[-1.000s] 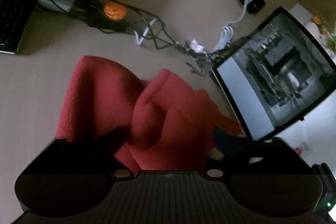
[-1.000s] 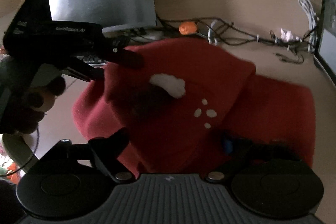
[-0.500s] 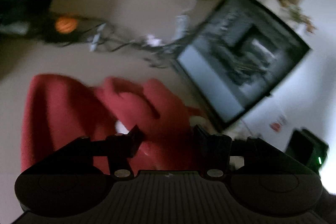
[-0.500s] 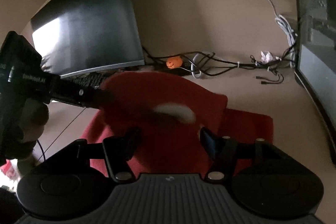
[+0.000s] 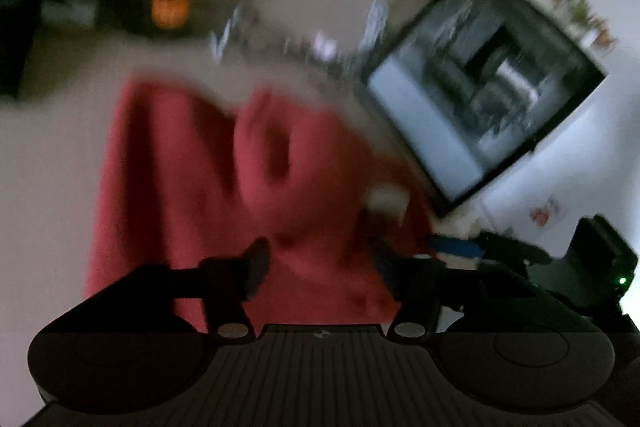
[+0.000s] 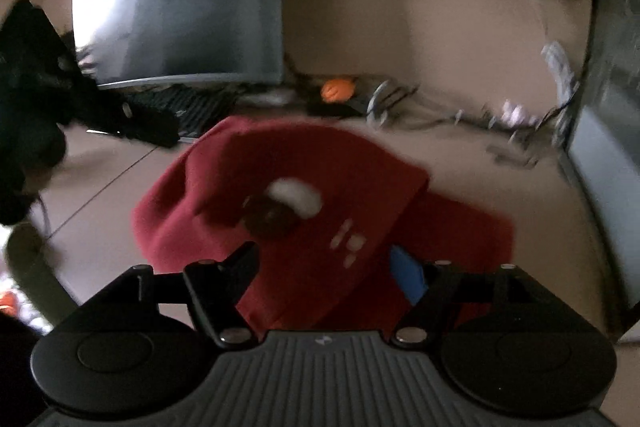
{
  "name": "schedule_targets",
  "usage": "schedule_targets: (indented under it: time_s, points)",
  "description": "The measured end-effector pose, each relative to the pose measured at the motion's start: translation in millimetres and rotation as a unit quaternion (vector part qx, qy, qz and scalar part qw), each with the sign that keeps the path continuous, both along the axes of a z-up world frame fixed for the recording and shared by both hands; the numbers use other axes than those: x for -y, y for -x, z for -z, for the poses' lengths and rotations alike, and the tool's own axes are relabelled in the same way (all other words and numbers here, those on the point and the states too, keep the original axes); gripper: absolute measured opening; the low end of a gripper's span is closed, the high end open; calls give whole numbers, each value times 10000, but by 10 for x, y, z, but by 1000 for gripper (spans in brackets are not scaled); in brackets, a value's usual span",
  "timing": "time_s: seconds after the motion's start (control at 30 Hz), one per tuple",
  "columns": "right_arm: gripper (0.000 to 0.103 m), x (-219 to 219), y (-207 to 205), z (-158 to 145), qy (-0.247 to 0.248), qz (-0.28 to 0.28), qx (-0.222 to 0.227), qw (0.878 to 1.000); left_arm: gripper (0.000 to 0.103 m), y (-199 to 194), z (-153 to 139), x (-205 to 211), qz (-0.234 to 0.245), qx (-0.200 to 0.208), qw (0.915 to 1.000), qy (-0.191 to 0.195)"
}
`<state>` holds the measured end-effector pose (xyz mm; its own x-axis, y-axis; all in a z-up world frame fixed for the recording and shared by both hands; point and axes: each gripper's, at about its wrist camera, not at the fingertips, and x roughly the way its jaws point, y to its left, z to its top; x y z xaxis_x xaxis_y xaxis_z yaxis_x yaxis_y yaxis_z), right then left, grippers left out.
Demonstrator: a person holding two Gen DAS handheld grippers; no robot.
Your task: Fold clothes
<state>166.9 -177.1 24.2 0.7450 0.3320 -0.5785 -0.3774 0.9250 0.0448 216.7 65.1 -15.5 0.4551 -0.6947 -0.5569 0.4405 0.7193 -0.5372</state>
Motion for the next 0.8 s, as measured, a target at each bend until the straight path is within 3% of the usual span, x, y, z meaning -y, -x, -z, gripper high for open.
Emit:
schedule_targets:
  time_s: [0.1, 0.13, 0.2, 0.27, 0.33, 0.43, 0.57, 0.67, 0.8]
  points:
    - [75, -101, -163, 6, -199, 56, 149, 9997, 66, -64, -285, -26, -164, 598, 9981, -29]
    - [84, -164, -229, 66, -253, 3, 117, 9996, 66, -97, -341, 6, -196, 750, 9970, -73]
    - [93, -312, -390, 264, -158, -133, -80, 9998, 66, -201, -324, 137, -254, 825, 9959, -264]
    - [96, -490, -529, 579, 377, -300, -308, 9984, 65, -347, -103, 266, -311, 498, 9972, -458]
    - [101, -609, -480, 659, 847, -484, -21, 9952, 66, -462, 181, 356, -368, 94, 9965, -745]
    - [103, -491, -495, 473, 500, -466, -284, 9973, 68, -504, 428, 376, -412, -161, 9957, -818]
    - [103, -55, -441, 222, 9, 405, -305, 9987, 68, -504, 407, 311, -427, -135, 9965, -703]
    - [103, 355, -490, 171, -471, 1299, -423, 9895, 68, -508, 413, 314, -447, -123, 9966, -674]
    - [103, 684, -794, 483, -954, 1929, -1414, 9663, 69, -490, 399, 344, -476, -111, 9966, -668]
